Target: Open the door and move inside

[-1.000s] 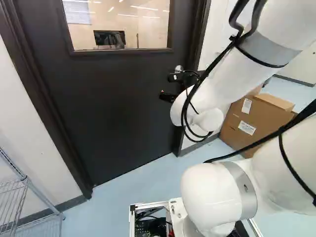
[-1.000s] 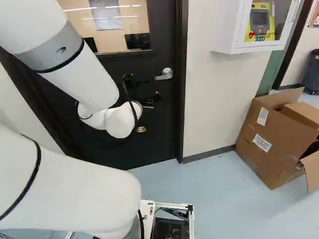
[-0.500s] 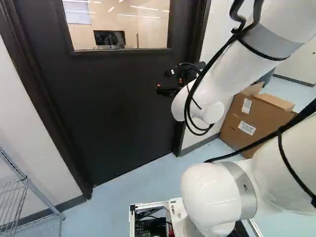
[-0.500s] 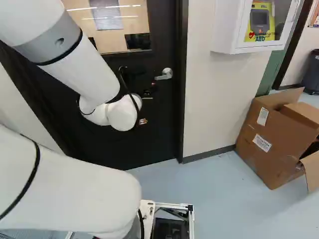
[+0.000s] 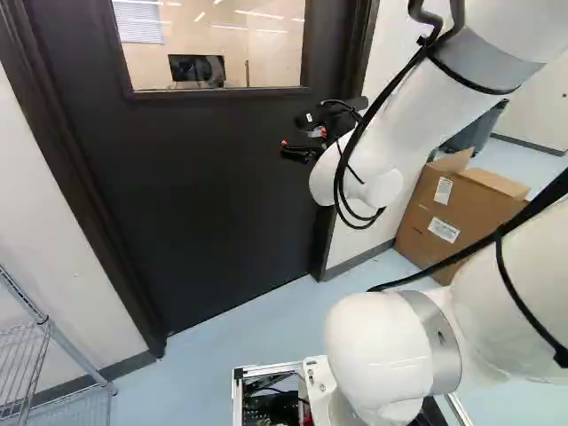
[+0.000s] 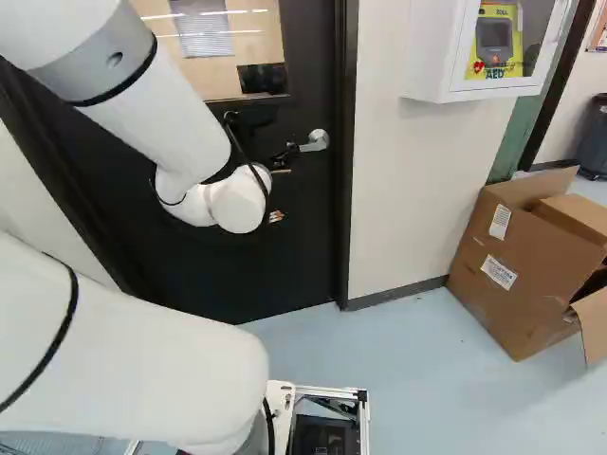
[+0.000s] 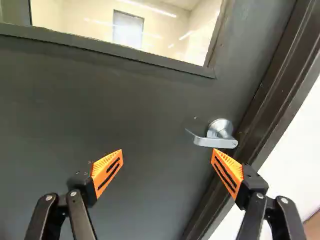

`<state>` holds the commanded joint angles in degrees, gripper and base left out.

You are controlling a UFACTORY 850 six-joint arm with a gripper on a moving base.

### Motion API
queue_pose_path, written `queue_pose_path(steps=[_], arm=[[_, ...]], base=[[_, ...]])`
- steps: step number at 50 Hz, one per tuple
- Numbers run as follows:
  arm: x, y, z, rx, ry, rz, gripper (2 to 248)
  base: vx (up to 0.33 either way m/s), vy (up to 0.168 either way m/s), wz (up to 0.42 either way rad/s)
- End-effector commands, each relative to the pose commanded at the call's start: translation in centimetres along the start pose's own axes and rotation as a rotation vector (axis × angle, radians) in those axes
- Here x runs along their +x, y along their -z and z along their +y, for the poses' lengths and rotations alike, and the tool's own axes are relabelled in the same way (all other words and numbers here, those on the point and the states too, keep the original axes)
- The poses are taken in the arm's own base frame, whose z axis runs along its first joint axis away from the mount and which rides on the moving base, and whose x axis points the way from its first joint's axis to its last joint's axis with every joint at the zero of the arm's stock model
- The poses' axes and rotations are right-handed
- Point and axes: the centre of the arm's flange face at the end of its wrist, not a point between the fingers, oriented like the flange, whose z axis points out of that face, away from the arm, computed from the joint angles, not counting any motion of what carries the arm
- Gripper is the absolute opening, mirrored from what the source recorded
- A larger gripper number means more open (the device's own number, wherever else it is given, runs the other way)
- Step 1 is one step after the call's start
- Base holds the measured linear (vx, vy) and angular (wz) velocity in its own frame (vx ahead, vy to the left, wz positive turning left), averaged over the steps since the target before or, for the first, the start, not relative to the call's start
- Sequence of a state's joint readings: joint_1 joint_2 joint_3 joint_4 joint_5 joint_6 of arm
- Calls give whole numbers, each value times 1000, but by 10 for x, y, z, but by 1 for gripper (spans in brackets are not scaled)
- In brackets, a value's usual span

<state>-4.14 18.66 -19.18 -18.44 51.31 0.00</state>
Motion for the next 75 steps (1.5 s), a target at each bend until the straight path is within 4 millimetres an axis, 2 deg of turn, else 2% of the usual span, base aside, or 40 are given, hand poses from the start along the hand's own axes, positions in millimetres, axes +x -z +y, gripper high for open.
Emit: queue_pose_path(steps=[25, 49, 75], arm=[[16, -27, 10, -2, 5, 20, 247], [19, -55, 17, 1, 3, 12, 247], [19, -91, 33, -5, 9, 2, 247]], base=[[0, 0, 0], [0, 0, 0], [0, 0, 0]])
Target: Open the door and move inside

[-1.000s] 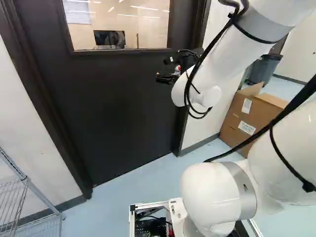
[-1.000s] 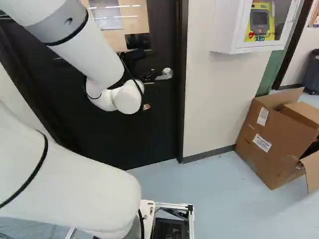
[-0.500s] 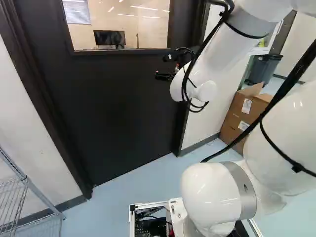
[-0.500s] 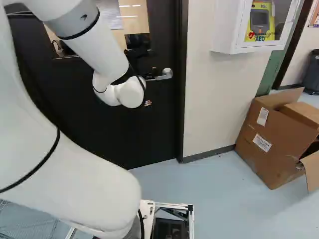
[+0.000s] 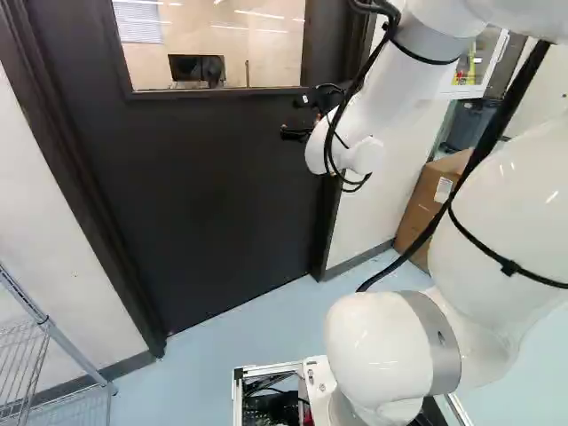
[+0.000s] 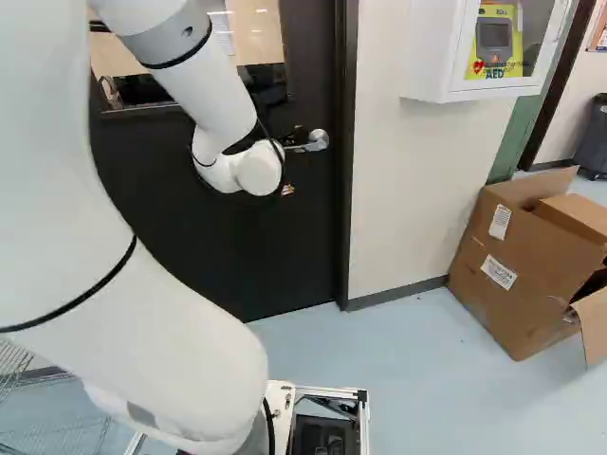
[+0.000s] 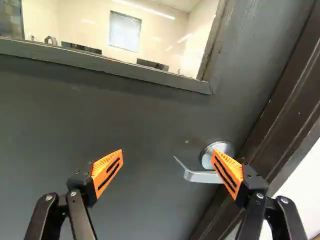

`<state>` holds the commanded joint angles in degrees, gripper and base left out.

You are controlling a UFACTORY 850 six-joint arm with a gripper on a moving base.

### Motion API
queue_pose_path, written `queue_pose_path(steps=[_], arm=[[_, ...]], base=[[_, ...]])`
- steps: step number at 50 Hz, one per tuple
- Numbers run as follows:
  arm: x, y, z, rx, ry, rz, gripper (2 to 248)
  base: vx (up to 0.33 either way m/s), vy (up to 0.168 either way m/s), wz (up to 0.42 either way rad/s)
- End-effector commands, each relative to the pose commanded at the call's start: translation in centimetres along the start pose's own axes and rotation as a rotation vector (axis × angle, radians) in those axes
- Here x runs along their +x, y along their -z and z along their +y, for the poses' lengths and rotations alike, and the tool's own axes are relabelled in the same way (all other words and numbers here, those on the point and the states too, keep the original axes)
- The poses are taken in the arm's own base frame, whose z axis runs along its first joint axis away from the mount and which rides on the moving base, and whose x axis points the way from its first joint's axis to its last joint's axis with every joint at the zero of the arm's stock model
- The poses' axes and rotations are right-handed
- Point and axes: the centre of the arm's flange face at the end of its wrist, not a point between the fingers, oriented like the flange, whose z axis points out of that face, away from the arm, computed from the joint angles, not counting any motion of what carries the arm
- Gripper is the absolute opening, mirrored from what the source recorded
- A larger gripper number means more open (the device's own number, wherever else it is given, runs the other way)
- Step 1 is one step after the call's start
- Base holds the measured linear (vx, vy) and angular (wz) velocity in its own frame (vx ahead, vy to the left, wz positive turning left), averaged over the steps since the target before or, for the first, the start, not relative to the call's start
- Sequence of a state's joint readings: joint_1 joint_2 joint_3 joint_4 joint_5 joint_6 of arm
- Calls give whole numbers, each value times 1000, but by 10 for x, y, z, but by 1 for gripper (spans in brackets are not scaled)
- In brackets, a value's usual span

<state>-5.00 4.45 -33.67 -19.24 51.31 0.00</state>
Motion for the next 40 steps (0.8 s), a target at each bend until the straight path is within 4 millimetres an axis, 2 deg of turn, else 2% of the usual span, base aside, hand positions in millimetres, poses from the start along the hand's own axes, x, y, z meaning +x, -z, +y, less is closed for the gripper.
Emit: queue_pose_path(steps=[20, 40], arm=[[-2, -24, 13, 4, 15, -5, 247], [-4, -37, 23, 12, 35, -9, 247]], base=[[0, 0, 0], [0, 0, 0]])
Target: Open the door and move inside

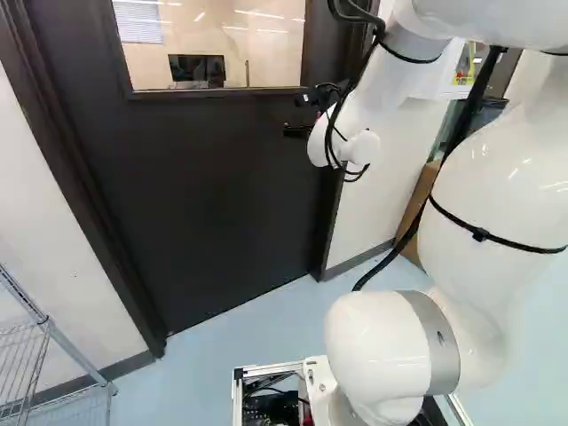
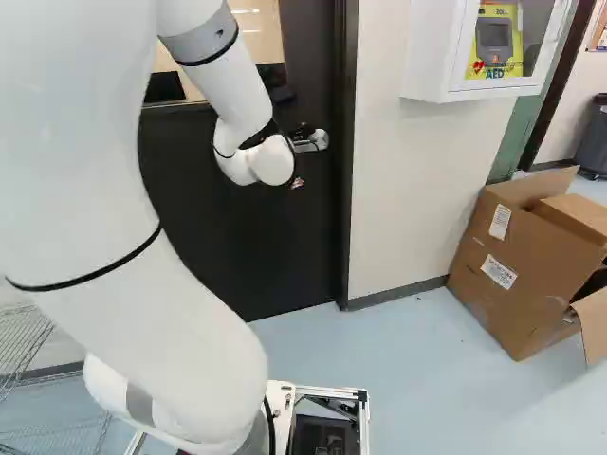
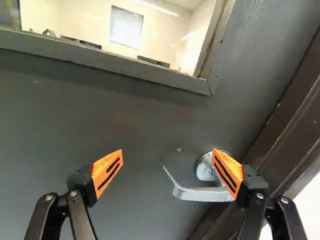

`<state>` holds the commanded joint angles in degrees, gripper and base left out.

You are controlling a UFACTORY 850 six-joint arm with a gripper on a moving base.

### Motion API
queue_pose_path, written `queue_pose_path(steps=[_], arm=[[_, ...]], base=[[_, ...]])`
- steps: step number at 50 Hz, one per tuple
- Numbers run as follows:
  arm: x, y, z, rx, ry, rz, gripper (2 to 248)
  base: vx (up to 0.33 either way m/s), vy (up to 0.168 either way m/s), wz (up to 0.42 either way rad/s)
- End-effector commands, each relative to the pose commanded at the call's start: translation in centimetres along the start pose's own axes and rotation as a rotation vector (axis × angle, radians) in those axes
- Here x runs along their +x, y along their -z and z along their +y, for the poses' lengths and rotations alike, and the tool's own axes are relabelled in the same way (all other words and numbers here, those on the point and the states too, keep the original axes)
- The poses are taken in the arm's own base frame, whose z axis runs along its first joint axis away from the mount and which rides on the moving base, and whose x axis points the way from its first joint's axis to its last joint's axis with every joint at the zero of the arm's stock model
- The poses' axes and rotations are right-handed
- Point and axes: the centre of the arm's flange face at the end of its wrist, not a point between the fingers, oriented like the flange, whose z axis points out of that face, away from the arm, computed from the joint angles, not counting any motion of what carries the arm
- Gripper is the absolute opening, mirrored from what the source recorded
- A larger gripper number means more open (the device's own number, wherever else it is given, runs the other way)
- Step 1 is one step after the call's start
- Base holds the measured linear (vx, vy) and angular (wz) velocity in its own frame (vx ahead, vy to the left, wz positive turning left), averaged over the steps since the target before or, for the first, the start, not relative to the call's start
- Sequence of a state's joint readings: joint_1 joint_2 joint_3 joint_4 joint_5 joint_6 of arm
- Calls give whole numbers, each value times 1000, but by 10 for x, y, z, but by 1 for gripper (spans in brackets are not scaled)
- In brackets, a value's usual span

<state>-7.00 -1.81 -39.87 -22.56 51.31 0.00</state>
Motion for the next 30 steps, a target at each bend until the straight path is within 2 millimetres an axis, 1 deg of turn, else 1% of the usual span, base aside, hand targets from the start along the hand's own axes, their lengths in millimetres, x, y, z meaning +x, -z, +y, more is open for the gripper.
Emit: queue_pose_path(steps=[18, 30], arm=[[-3, -5, 11, -10, 7, -5, 247], [-14, -9, 17, -19, 0, -26, 247]], base=[[0, 0, 0], [0, 0, 0]])
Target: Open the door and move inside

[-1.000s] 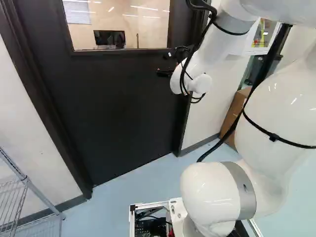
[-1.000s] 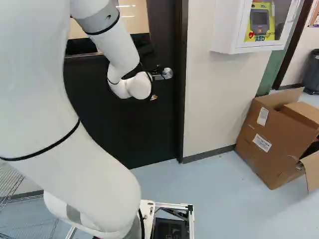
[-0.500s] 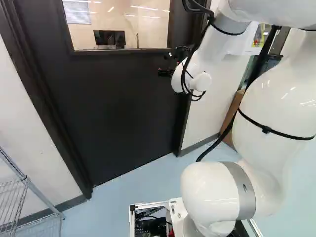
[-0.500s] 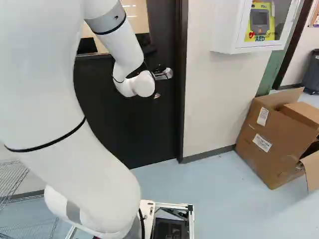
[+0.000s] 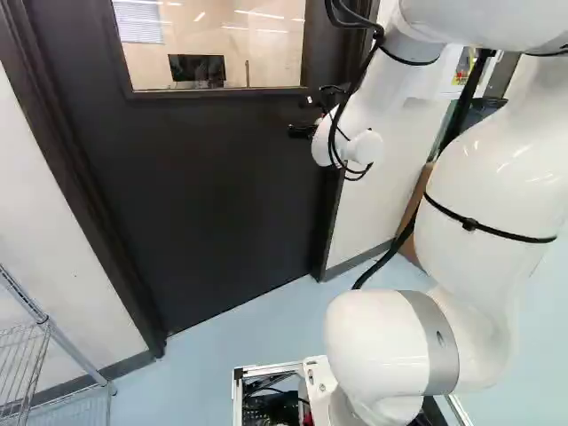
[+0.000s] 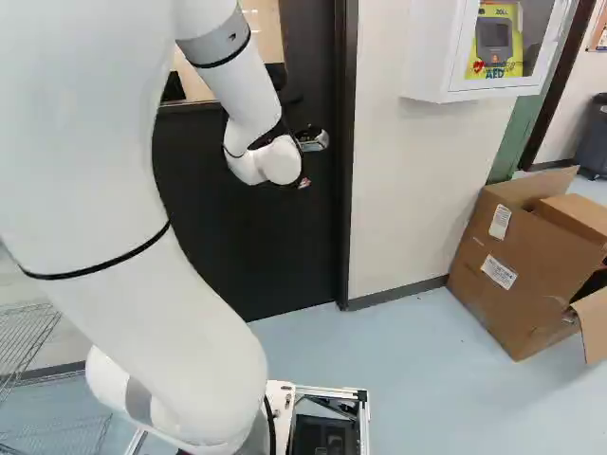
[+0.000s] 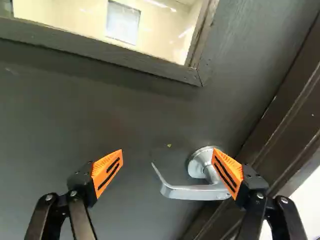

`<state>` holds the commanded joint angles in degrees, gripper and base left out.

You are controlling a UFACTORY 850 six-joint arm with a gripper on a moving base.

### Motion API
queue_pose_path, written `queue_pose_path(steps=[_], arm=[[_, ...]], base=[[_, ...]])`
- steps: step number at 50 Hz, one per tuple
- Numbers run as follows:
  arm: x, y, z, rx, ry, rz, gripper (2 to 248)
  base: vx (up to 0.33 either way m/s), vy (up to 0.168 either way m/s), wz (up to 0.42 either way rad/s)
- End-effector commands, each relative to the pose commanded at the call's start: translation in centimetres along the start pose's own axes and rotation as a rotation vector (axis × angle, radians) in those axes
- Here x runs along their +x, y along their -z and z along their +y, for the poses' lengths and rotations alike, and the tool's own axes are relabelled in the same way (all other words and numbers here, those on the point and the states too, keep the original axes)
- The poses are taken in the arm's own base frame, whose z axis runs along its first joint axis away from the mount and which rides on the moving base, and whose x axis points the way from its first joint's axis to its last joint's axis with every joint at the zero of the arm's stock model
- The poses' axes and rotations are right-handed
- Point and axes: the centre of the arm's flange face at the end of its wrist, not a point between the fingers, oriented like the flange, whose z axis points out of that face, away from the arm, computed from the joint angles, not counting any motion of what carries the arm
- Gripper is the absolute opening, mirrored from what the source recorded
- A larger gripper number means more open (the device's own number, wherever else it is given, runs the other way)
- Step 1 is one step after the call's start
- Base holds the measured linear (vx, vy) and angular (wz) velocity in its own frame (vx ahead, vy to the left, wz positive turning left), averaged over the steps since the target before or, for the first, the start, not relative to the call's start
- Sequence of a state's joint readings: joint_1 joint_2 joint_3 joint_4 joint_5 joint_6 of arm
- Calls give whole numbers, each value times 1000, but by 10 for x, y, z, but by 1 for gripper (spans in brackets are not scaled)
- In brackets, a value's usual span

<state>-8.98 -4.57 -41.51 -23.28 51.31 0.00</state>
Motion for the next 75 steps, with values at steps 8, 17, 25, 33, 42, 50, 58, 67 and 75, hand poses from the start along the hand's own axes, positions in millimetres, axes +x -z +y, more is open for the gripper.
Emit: queue_pose_path(steps=[8, 17, 25, 33, 42, 50, 58, 67, 75], arm=[[-9, -2, 1, 0, -6, -17, 247], [-19, -6, 1, 3, -12, -35, 247], [-27, -9, -1, 7, -17, -51, 247], [-36, -11, -2, 11, -23, -67, 247], [-45, -12, -5, 16, -29, -85, 247], [-54, -13, -6, 21, -34, -102, 247], [-62, -14, -8, 25, -40, -118, 247], [-72, -16, -10, 30, -46, -136, 247], [-80, -17, -12, 34, -52, -152, 247]], base=[[0, 0, 0], [0, 0, 0], [0, 0, 0], [0, 0, 0], [0, 0, 0], [-1, 1, 4], [0, 0, 0], [0, 0, 0], [0, 0, 0]])
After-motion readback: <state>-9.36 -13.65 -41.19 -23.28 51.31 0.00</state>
